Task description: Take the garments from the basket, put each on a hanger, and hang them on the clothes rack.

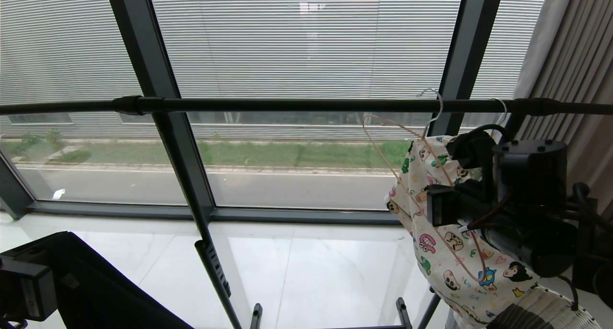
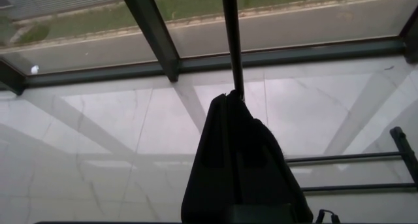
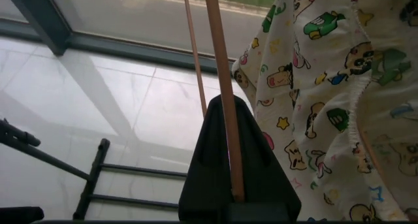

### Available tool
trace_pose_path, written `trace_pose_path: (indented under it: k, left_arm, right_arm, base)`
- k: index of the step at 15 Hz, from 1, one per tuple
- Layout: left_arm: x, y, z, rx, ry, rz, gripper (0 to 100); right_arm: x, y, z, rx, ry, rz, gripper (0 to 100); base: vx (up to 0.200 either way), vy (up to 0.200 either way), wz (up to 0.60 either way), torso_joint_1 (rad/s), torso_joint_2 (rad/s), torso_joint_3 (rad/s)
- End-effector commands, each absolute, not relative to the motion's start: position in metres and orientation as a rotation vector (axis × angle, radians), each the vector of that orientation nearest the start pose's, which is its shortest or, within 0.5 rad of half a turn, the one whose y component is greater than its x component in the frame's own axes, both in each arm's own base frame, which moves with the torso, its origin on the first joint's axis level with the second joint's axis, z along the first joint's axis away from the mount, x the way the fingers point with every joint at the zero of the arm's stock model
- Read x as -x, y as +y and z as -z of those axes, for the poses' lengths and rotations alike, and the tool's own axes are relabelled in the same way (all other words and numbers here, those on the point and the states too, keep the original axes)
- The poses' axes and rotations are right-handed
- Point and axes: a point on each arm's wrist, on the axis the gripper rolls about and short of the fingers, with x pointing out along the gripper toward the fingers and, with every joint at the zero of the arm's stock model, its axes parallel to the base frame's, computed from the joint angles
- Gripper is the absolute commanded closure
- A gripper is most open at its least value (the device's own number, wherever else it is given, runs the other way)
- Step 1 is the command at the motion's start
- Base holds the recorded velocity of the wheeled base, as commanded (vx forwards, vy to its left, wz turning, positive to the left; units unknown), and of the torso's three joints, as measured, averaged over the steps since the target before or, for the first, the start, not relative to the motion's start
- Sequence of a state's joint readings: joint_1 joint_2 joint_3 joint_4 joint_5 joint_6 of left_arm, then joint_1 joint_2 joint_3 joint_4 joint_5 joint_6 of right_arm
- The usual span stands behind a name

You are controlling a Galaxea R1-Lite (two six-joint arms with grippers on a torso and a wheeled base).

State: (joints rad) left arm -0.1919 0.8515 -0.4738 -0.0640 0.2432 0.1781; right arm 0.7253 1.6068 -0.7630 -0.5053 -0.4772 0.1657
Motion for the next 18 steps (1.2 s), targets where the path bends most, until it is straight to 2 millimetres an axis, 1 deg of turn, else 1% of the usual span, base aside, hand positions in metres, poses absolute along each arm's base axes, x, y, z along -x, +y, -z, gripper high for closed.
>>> trace_pose_path:
  k: [1,6,11,15,17,18]
  left_arm:
    - [-0.089,-0.012,-0.200,-0.244,0.311,-0.024,100]
    - [-0.089,-0.012,-0.200,-0.244,0.311,-0.024,100]
    - [-0.089,-0.012,-0.200,-0.244,0.308,-0.025,100]
    - [-0.089,-0.015,-0.202,-0.245,0.303,0.007,100]
    - [-0.097,-0.022,-0.208,-0.229,0.298,0.055,100]
    - [-0.106,-0.026,-0.214,-0.188,0.297,0.060,100]
  right_arm:
    - [-0.205,0.170,-0.190,0.022,0.289,-0.227,100]
    - [-0.200,0.166,-0.187,0.027,0.295,-0.230,100]
    - [-0.199,0.166,-0.187,0.029,0.298,-0.231,100]
    - [-0.194,0.168,-0.185,0.035,0.306,-0.264,100]
    - [-0.176,0.173,-0.181,0.040,0.329,-0.389,100]
    - [-0.164,0.175,-0.180,0.043,0.341,-0.481,100]
  base:
    - [-0.200,0.000,0.00,0.012,0.00,-0.002]
    - [-0.200,0.000,0.00,-0.005,0.00,0.006]
    - [-0.200,0.000,0.00,-0.001,0.00,0.000]
    - [0.000,0.000,0.00,0.000,0.00,0.000]
    - [0.000,0.000,0.00,0.000,0.00,0.000]
    - [0.000,0.000,0.00,0.000,0.00,0.000]
